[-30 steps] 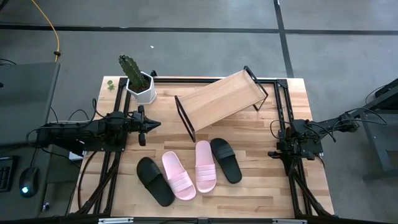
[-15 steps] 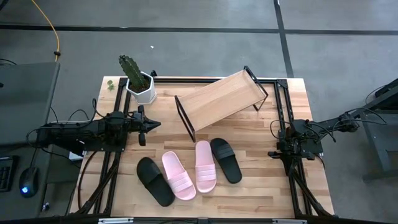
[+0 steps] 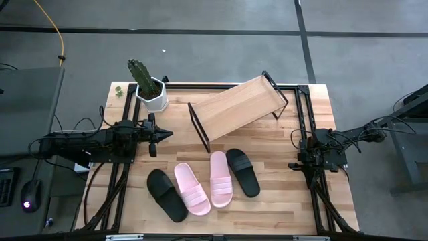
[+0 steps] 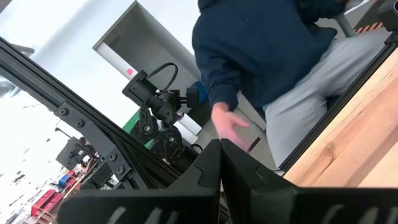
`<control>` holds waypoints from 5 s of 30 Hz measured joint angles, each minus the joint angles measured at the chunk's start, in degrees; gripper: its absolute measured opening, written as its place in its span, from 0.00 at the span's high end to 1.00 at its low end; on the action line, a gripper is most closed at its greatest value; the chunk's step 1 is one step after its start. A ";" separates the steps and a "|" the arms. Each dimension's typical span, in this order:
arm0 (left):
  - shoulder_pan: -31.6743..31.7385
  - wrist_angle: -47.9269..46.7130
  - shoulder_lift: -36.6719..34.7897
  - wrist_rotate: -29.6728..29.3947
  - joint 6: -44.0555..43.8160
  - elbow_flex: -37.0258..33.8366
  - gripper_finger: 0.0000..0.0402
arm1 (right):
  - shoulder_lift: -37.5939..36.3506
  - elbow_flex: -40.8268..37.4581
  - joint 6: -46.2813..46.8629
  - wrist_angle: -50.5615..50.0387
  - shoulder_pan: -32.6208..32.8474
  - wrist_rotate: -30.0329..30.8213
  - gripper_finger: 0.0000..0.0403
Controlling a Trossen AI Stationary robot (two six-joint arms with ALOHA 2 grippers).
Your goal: Pick and place slides into the shelf
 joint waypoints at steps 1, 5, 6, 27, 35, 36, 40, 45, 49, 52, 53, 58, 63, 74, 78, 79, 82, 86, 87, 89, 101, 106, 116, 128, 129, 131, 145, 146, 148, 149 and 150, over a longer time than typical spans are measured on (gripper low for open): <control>0.00 -0.02 0.01 0.00 0.00 0.00 1.00 | 0.00 0.01 0.00 0.00 0.00 0.02 1.00; 0.00 0.01 0.02 0.00 0.00 -0.01 1.00 | -0.02 0.02 0.00 0.01 0.01 0.00 1.00; 0.00 0.01 0.02 0.00 -0.02 -0.01 1.00 | 0.00 0.01 0.00 -0.01 -0.01 0.00 1.00; 0.00 1.29 0.00 -1.29 1.38 0.01 1.00 | -0.02 0.00 -11.08 0.00 0.00 0.00 1.00; 0.00 1.78 0.00 -2.43 0.12 0.01 1.00 | 0.00 0.00 -26.49 0.70 0.01 6.36 1.00; 0.00 1.78 0.00 -2.43 -0.41 0.01 1.00 | -0.01 0.01 -28.15 0.78 0.01 8.62 1.00; 0.00 1.78 0.00 -2.42 -2.71 0.01 1.00 | 0.00 0.00 -29.64 0.86 0.01 17.10 1.00; 0.00 2.17 0.02 -2.58 -3.52 0.01 1.00 | 0.00 0.00 -32.13 1.41 0.00 25.04 1.00; 0.00 0.22 0.02 -1.37 -3.64 0.01 1.00 | 0.00 0.00 -32.10 3.94 -0.01 31.57 1.00; 0.00 0.70 0.26 -1.02 -5.91 0.01 1.00 | 0.00 0.00 -32.04 6.77 0.01 37.28 1.00; 0.00 1.11 0.26 -1.07 -6.44 0.01 1.00 | 0.00 0.00 -32.11 7.93 0.01 39.49 1.00; 0.00 3.85 0.20 -0.93 -8.32 0.01 1.00 | 0.00 0.00 -32.15 10.26 0.01 51.25 1.00; 0.00 4.79 0.22 -0.92 -14.88 0.01 1.00 | 0.00 0.00 -32.04 9.49 0.01 64.04 1.00; 0.00 8.34 0.24 -0.66 -17.02 0.01 1.00 | 0.00 0.00 -31.51 10.91 -0.01 71.78 1.00; 0.00 11.11 0.20 0.07 -17.72 0.01 1.00 | 0.00 0.00 -33.13 13.00 -0.01 71.80 1.00; 0.00 11.22 0.20 0.57 -18.09 0.01 1.00 | 0.00 0.00 -32.57 13.41 -0.01 71.80 1.00; 0.00 11.30 0.20 1.48 -19.14 0.01 1.00 | 0.00 0.00 -30.00 13.96 -0.01 71.66 1.00; 0.00 14.21 0.22 1.82 -21.01 0.01 1.00 | 0.00 0.00 -28.28 14.13 -0.01 69.96 1.00; 0.00 15.33 0.21 2.59 -21.46 0.01 1.00 | 0.04 0.00 -28.15 14.77 -0.01 69.64 1.00; 0.00 17.25 0.20 5.75 -21.67 0.01 1.00 | 0.45 0.00 -29.31 17.20 -0.01 69.37 1.00; -0.02 28.28 0.24 12.38 -25.73 0.87 1.00 | 17.07 9.98 -40.04 27.94 0.01 65.88 1.00; -0.02 26.75 2.06 12.09 -25.52 5.77 1.00 | 26.20 20.24 -46.74 26.75 0.01 66.06 1.00; -0.02 0.58 13.12 15.23 -19.06 29.31 1.00 | 34.21 38.12 -54.72 8.27 0.01 65.40 1.00; 0.00 -6.26 24.20 13.50 -11.02 48.18 1.00 | 35.17 42.88 -55.12 7.11 0.00 65.22 1.00; 0.00 -6.08 24.28 13.12 -10.99 48.44 1.00 | 35.16 42.91 -55.12 7.12 0.01 65.23 1.00; 0.00 -5.93 24.56 12.72 -11.01 48.53 1.00 | 35.20 42.91 -55.12 7.09 0.01 65.71 1.00; 0.00 2.29 25.38 16.66 -17.59 48.47 1.00 | 36.18 42.86 -54.50 15.54 0.00 62.52 1.00; 0.00 3.72 25.45 17.28 -18.67 48.47 1.00 | 36.35 42.86 -53.79 16.67 -0.01 62.03 1.00; 0.00 5.80 25.66 18.12 -20.02 48.47 1.00 | 36.70 43.52 -53.14 17.01 -0.01 60.92 1.00; -0.02 7.22 25.75 18.62 -20.45 48.47 1.00 | 37.17 44.43 -52.56 16.42 -0.01 60.12 1.00; -0.02 8.30 25.89 18.96 -20.98 48.49 1.00 | 37.71 45.58 -52.34 15.09 0.02 59.53 1.00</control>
